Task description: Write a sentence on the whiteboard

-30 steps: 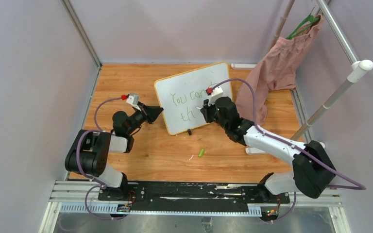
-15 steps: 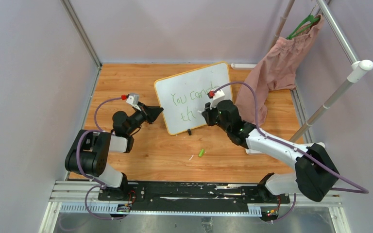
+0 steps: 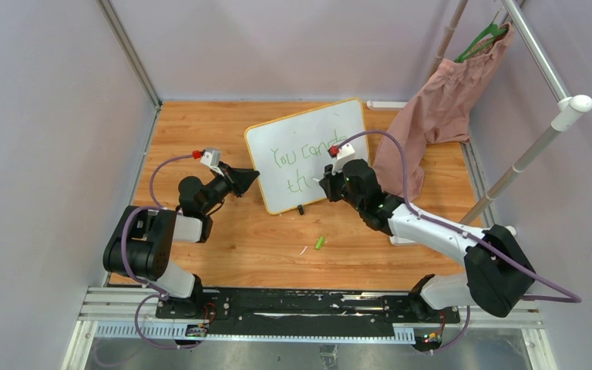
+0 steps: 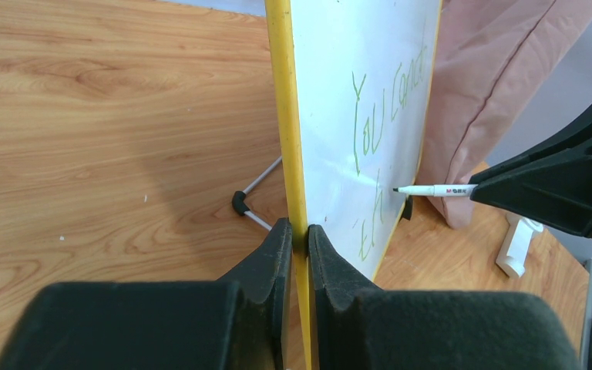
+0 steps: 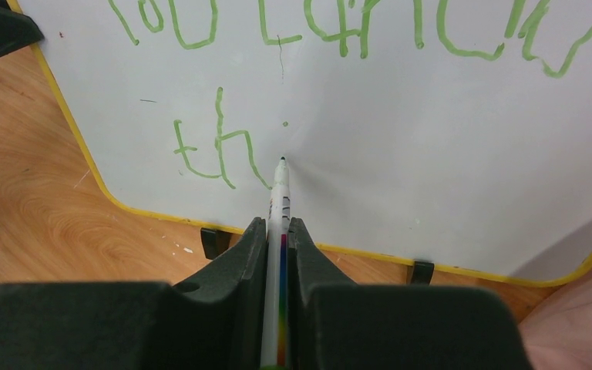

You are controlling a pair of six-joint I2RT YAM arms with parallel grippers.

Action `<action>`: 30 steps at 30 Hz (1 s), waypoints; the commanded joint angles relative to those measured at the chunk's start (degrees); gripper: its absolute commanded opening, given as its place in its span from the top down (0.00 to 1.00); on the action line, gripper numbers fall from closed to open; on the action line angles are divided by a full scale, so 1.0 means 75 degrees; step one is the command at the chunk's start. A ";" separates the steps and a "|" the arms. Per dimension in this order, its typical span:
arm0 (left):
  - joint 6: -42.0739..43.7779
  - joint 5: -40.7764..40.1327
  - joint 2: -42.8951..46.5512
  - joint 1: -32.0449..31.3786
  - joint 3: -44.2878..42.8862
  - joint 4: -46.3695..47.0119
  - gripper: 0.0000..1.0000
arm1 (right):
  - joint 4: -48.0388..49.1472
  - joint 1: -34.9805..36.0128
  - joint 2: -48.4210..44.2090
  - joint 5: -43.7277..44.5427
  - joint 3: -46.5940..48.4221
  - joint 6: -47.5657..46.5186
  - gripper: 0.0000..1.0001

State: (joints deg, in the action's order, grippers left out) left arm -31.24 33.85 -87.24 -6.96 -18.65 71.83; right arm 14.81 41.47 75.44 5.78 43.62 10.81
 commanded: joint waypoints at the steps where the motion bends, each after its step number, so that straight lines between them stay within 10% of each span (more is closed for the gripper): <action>1: 0.0346 -0.0001 -0.0017 -0.0150 -0.0048 -0.0425 1.00 | 0.0115 -0.0092 0.0155 0.0020 0.0271 0.0043 1.00; 30: 0.0350 -0.0001 -0.0004 -0.0150 -0.0067 -0.0484 1.00 | 0.0065 -0.0093 0.0222 0.0061 -0.0100 0.0122 1.00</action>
State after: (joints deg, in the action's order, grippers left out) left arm -31.24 33.82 -87.24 -6.96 -18.65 71.75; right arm 15.00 41.47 77.14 5.78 44.16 10.90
